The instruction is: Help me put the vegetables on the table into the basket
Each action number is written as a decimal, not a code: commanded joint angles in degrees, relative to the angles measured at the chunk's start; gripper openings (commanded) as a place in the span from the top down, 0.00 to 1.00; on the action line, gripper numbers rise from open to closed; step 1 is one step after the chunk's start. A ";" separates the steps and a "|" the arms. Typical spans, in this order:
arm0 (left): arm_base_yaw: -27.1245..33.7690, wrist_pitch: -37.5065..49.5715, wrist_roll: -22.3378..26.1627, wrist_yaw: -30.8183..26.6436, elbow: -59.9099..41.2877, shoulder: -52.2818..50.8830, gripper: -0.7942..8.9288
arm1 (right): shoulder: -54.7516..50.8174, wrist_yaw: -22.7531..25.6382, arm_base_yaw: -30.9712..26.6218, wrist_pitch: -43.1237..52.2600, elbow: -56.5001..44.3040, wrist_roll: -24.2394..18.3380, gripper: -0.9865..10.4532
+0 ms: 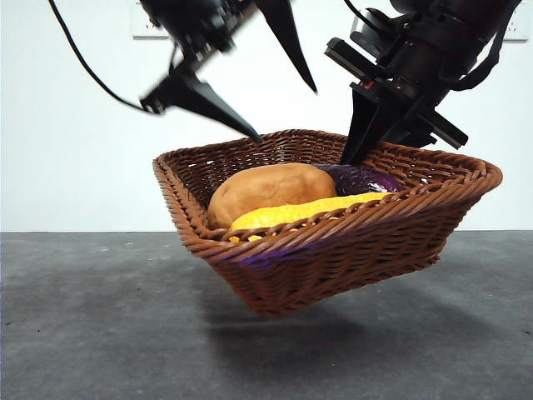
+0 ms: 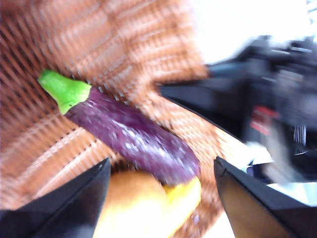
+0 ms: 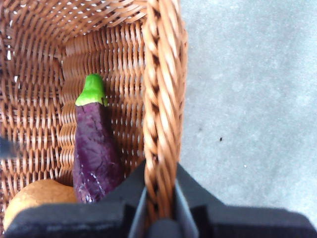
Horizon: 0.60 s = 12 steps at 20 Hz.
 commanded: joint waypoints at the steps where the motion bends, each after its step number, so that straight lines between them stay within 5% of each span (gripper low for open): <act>1: 1.29 -3.06 6.43 -0.35 -0.46 -4.24 0.56 | 0.13 -0.66 0.00 -0.22 -0.15 0.46 0.92; 5: 4.09 -10.12 14.08 -4.46 -0.46 -15.50 0.56 | 0.13 -0.85 0.00 -0.85 -0.15 0.59 0.92; 9: 5.62 -19.98 20.90 -15.08 -0.46 -27.58 0.57 | 0.13 -0.85 0.02 -1.53 -0.15 0.70 0.92; 10: 5.62 -22.18 22.75 -18.14 -0.46 -30.08 0.65 | 0.13 -0.85 0.02 -1.68 -0.15 1.11 0.92; 11: 5.62 -24.20 24.79 -21.53 -0.46 -32.35 0.87 | 0.13 -0.85 0.00 -1.57 -0.15 2.12 0.92; 12: 5.62 -25.75 25.94 -24.98 -0.46 -34.40 0.92 | 0.13 -0.87 0.00 -1.14 -0.15 3.08 0.92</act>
